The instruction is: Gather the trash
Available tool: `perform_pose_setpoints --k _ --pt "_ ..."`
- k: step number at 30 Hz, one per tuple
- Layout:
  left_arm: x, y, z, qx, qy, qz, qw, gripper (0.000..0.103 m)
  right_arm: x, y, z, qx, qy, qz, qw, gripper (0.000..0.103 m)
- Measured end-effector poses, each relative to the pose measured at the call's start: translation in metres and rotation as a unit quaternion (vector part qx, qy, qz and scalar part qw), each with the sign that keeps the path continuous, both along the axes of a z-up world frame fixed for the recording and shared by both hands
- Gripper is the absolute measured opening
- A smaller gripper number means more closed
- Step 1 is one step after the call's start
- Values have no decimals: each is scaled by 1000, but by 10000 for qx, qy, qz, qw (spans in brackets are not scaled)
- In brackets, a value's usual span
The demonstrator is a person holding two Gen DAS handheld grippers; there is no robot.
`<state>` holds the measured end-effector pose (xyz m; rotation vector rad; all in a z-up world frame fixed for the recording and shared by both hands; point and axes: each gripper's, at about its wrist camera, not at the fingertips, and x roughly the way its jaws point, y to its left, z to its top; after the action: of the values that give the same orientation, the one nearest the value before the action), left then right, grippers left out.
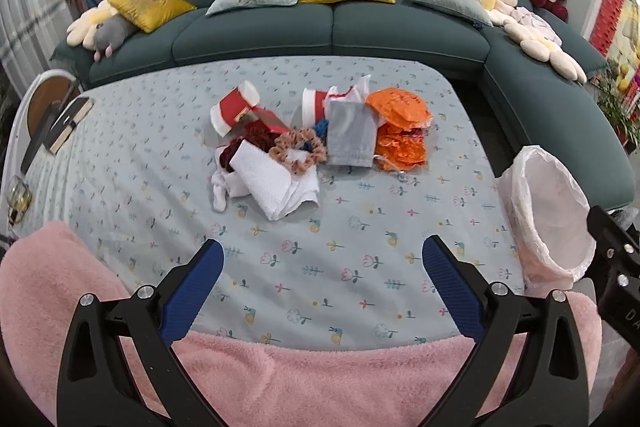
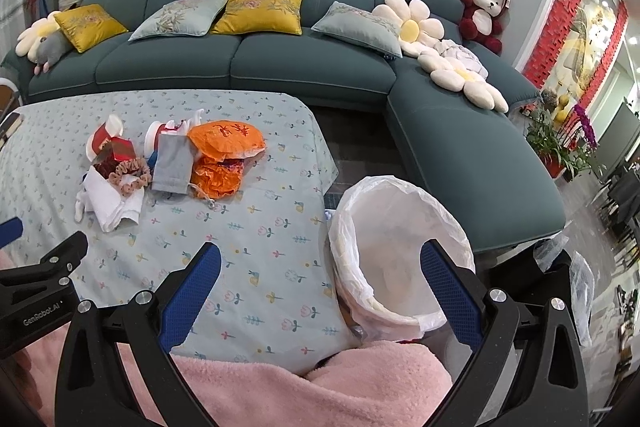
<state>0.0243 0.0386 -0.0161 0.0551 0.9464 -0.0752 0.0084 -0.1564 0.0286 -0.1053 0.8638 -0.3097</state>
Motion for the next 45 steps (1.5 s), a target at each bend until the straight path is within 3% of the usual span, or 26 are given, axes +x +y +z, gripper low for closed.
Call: perform_pose_setpoints --k 4,13,28,42,43,45 --pt "6 11 -7 8 16 61 10000 95 6 7 -2 11 -18 27 10000 96" --pt "29 46 -28 -362 177 265 9988 95 24 20 -11 196 -79 34 9998 96" --pt "99 86 -77 -557 653 617 9944 93 83 51 -48 468 148 99 9987 96" --pt "143 77 -131 -1017 1354 432 9846 58 122 71 -78 571 491 184 9970 95" --pt "144 78 -133 -1062 1381 467 9836 54 123 73 -80 559 514 191 9969 95" --pt "146 81 -138 -1242 1486 472 9799 32 127 76 -83 546 554 217 9967 94"
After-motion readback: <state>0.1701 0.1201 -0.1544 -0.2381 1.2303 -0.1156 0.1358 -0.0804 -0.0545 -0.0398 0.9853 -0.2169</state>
